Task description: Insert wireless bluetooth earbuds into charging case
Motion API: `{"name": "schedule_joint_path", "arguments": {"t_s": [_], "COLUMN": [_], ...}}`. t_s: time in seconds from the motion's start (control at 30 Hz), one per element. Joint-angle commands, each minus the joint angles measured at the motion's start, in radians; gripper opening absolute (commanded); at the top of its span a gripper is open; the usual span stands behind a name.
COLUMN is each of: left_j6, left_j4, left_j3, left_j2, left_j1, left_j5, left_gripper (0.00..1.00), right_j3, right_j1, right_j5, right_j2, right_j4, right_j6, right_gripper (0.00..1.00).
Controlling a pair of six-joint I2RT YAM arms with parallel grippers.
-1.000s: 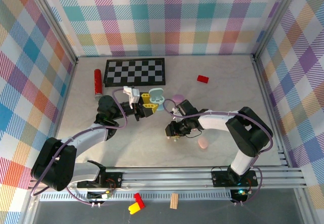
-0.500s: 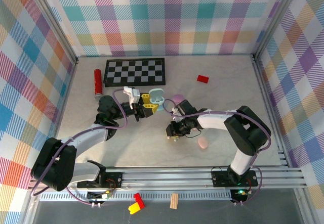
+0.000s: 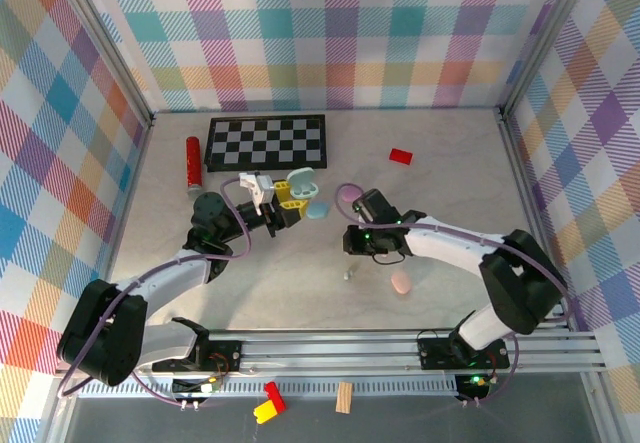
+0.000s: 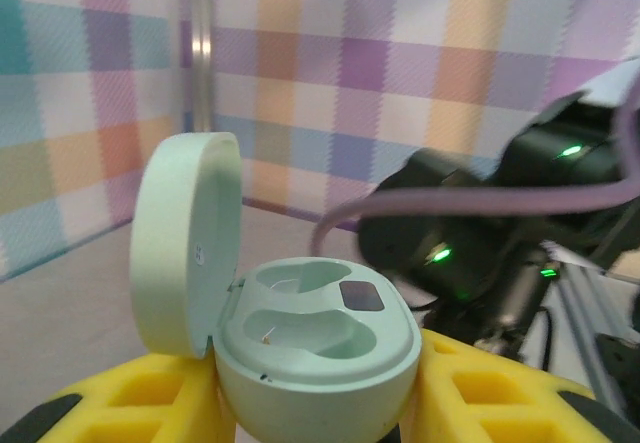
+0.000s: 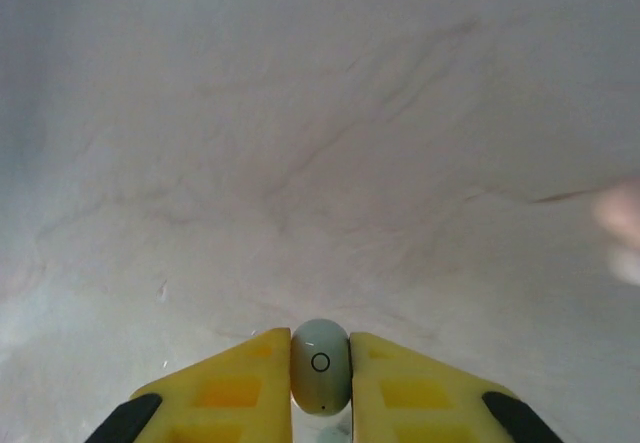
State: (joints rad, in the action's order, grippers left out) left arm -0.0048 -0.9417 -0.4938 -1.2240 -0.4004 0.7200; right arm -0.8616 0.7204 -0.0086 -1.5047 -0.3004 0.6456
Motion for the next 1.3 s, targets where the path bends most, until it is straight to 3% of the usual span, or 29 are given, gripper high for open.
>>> {"name": "schedule_joint_path", "arguments": {"t_s": [0.0,0.13,0.33,0.67,0.9,1.27], "left_j6": [0.068,0.1,0.125,0.167,0.166,0.186], "left_j4": [-0.009,0.011,-0.031,-0.088,-0.13,-0.111], "left_j3": [0.013,0.008,0.025,0.016,0.017,0.006], "left_j2": [0.026,0.025,0.003,-0.071,-0.107,-0.12], "left_j1": [0.003,-0.009,-0.021,-0.042,-0.049,-0.056], "left_j5": [-0.129,-0.182,-0.262,-0.276,-0.259,-0.247], "left_gripper": [0.4,0.4,0.4,0.4,0.4,0.4], "right_j3": [-0.064,-0.136,-0.203,-0.383,-0.562,-0.7], "right_j1": [0.007,0.01,0.019,0.053,0.092,0.106], "right_j5": [0.254,0.348,0.355,0.256,0.168,-0.023], "right_j2": [0.032,0.034,0.063,0.112,0.058,-0.05], "right_j4": [-0.155,-0.259,-0.302,-0.296,-0.279,-0.238], "right_j6": [0.094,0.124,0.114,0.01,-0.059,-0.139], "right_gripper": [0.18,0.18,0.18,0.18,0.17,0.16]}}
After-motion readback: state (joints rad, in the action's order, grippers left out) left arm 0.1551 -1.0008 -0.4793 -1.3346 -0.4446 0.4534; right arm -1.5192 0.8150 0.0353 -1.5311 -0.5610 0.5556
